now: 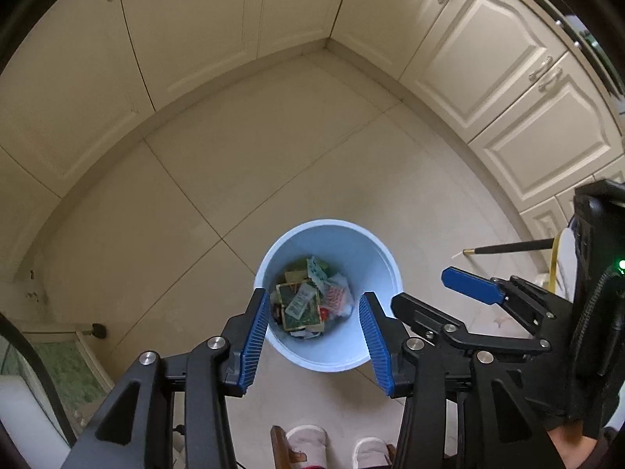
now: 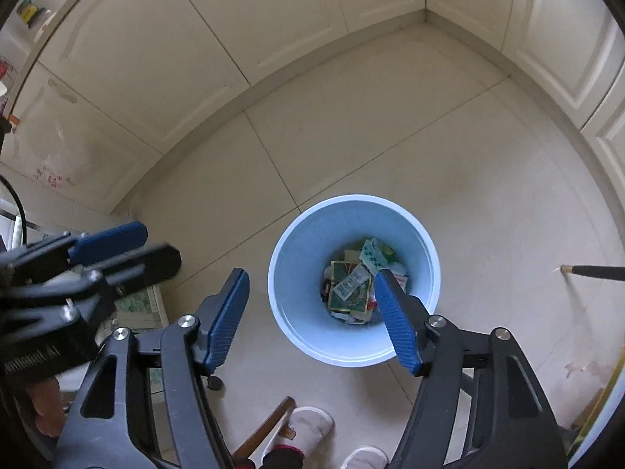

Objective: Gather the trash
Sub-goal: 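Move both tools back from the bin toward the table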

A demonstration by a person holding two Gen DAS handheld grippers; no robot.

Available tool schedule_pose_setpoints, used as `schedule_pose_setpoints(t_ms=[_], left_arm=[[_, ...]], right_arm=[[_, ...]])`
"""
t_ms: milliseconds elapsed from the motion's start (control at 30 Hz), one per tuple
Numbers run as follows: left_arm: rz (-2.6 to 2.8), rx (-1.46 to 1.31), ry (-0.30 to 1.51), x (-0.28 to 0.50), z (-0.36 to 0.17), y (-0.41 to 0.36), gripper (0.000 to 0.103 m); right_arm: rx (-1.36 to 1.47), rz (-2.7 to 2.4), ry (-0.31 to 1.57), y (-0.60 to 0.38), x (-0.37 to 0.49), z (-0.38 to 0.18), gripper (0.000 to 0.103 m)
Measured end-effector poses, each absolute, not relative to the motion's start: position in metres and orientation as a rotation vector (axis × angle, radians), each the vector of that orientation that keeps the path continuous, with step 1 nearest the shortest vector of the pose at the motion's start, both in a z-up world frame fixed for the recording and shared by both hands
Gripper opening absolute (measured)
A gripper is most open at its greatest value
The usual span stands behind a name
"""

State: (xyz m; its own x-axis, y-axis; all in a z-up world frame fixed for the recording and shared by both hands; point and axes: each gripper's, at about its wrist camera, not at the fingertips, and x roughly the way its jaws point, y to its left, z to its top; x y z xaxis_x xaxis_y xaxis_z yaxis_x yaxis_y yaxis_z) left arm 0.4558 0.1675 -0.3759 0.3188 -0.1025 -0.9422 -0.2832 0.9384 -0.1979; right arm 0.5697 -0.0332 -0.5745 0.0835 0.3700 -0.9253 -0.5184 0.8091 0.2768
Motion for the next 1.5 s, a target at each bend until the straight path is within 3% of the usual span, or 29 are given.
schedule_pose_setpoints(t_ms=[100, 200, 333, 433, 600, 733, 1133, 1500], left_arm=[[0.138, -0.320, 1.246, 0.450, -0.364, 0.169, 0.046], [0.159, -0.293, 1.242, 0.443, -0.352, 0.161, 0.054], [0.180, -0.268, 1.207, 0.431, -0.330, 0.152, 0.057], [0.220, -0.234, 1.159, 0.415, -0.304, 0.144, 0.059], [0.279, -0.197, 1.039, 0.380, -0.256, 0.131, 0.066], [0.315, -0.164, 0.904, 0.347, -0.210, 0.118, 0.071], [0.285, -0.117, 0.571, 0.234, -0.118, 0.028, 0.089], [0.181, -0.075, 0.432, 0.132, -0.087, -0.037, 0.092]], right_arm=[[-0.113, 0.653, 1.324, -0.035, 0.569, -0.572, 0.064], [-0.114, 0.632, 1.311, -0.036, 0.571, -0.565, 0.064], [-0.138, 0.598, 1.283, -0.039, 0.563, -0.545, 0.070], [-0.151, 0.564, 1.257, -0.043, 0.555, -0.523, 0.076], [-0.164, 0.556, 1.149, -0.048, 0.529, -0.461, 0.096], [-0.191, 0.552, 1.027, -0.048, 0.501, -0.405, 0.103], [-0.203, 0.502, 0.713, -0.092, 0.406, -0.253, 0.103], [-0.199, 0.382, 0.557, -0.160, 0.326, -0.173, 0.103]])
